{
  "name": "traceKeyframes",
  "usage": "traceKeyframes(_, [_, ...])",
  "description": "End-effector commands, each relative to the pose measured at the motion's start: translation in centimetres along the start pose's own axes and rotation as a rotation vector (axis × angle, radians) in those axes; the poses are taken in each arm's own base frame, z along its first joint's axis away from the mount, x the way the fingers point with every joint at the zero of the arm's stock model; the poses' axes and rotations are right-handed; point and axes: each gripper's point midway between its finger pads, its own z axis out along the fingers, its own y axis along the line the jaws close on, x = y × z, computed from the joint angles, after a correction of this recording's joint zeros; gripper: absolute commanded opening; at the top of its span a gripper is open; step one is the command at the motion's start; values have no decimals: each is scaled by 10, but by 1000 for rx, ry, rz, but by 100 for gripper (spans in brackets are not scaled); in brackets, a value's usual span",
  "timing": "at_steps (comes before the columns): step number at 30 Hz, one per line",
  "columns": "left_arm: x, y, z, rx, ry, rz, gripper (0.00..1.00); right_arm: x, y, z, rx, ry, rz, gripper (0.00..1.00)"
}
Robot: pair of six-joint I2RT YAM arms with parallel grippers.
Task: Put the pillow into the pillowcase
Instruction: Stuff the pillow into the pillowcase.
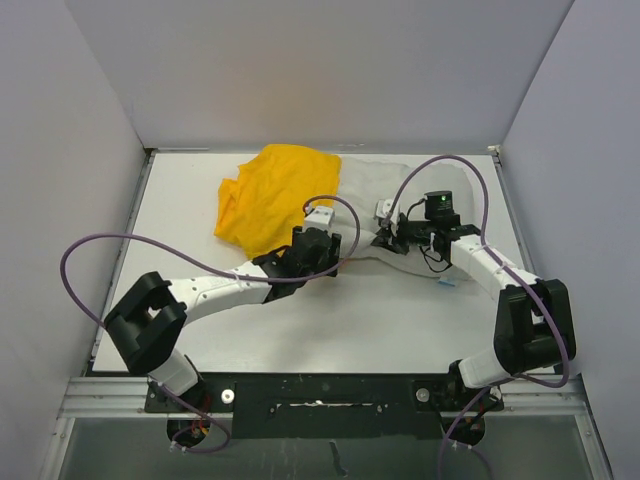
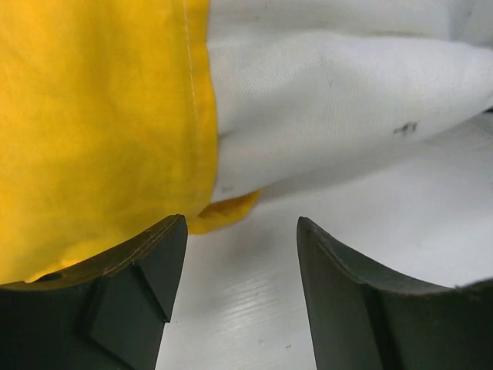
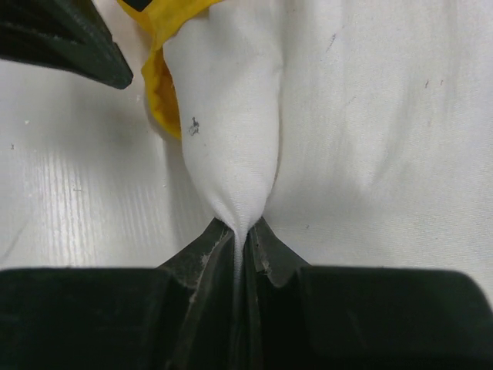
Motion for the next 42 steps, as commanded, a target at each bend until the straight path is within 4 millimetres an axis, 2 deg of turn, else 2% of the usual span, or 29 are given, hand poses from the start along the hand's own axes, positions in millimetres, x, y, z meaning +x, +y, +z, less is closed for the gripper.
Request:
traceKeyframes(1, [-16,19,-23,-150,-140,34,57,-29,11,-2,-51,-105,32,0])
traceKeyframes(3, [3,28,-21,-176,-123,-38,57,-34,14,-2,-58,-119,51,0])
traceKeyframes(6, [32,25,-20,-121,-78,-158,59,-44,18,-2,-64,-153,89,0])
traceKeyframes(7, [47,26,-19,-96,-60,-188,63,-47,19,-2,-66,-161,98,0])
traceKeyframes(9, [62,27,-18,-51,-64,-271,74,-52,22,0,-76,-171,103,0])
traceKeyframes(11, [60,30,-12,13,-82,-366,79,-55,26,3,-87,-175,105,0])
traceKeyframes(14, [49,33,-3,90,-93,-463,80,-58,32,8,-106,-174,96,0])
traceKeyframes(18, [38,26,7,147,-128,-509,80,-62,36,11,-120,-179,89,0])
traceKeyframes(21, [40,26,18,147,-136,-551,78,-63,37,11,-121,-181,88,0])
traceKeyframes(22, [42,29,23,133,-136,-565,75,-64,37,11,-123,-183,88,0])
traceKeyframes(23, [43,33,28,114,-137,-582,66,-64,38,12,-126,-183,88,0])
traceKeyframes(26, [48,44,38,75,-136,-617,23,-66,40,12,-130,-185,91,0])
traceKeyframes(28, [48,45,36,89,-139,-602,4,-66,39,13,-125,-182,93,0])
traceKeyframes(29, [46,41,33,114,-145,-589,0,-66,39,13,-124,-181,93,0])
traceKeyframes(31, [35,26,19,199,-160,-554,0,-68,37,14,-112,-179,97,0])
traceKeyframes(34, [3,-18,-15,361,-190,-422,0,-81,38,23,-97,-178,75,0])
traceKeyframes(36, [-25,-50,-43,475,-209,-327,0,-105,35,34,-83,-185,49,0])
traceKeyframes(37, [-42,-65,-62,545,-230,-294,0,-128,27,39,-62,-200,30,0])
traceKeyframes(39, [-68,-90,-93,674,-252,-252,0,-153,6,47,0,-210,71,0])
traceKeyframes(41, [-75,-106,-118,782,-240,-227,0,-160,-21,54,81,-218,161,0])
traceKeyframes(42, [-82,-115,-130,836,-244,-223,0,-153,-32,58,115,-215,210,0])
